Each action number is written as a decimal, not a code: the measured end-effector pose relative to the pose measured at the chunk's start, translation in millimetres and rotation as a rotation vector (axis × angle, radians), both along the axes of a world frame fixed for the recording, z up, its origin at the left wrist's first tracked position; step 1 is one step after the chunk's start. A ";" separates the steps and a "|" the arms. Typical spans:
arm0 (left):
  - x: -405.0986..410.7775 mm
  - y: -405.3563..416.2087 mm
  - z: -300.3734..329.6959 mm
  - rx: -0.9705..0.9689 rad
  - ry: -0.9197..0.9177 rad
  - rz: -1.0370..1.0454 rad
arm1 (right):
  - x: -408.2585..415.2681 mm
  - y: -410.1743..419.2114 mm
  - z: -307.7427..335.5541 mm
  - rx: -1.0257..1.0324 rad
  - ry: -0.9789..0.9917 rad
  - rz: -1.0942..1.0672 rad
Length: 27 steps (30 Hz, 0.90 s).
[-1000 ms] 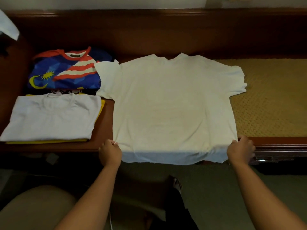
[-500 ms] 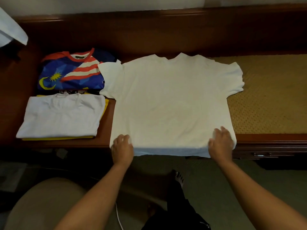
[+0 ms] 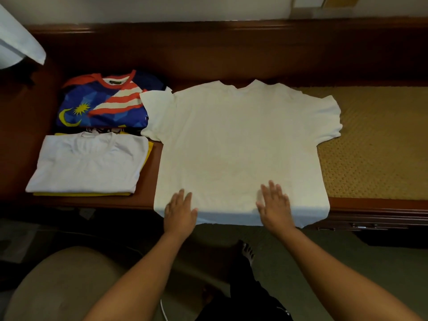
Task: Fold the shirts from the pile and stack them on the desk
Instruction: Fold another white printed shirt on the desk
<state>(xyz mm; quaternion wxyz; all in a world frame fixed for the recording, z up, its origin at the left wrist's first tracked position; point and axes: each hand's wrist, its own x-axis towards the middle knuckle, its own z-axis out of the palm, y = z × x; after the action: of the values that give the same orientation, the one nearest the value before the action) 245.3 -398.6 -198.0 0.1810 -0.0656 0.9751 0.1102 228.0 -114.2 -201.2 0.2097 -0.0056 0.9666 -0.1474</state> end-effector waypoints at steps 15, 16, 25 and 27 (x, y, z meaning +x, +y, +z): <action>17.4 -23.2 63.7 0.053 -0.012 0.106 | 1.1 -53.7 65.5 0.029 0.023 -0.061; 17.6 -25.0 68.2 0.073 -0.001 0.111 | 0.0 -60.0 70.6 0.028 0.040 -0.057; -26.4 -57.6 87.9 0.228 0.092 0.228 | -47.4 -116.6 97.4 -0.029 0.096 0.034; -44.2 -67.8 88.9 0.242 0.111 0.268 | -72.1 -132.0 99.3 -0.050 0.118 0.070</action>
<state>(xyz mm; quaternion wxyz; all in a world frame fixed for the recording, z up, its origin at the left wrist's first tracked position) 201.1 -466.4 -109.1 0.1172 -0.1664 0.9458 0.2532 156.0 -246.2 -101.9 0.1571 -0.0531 0.9725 -0.1636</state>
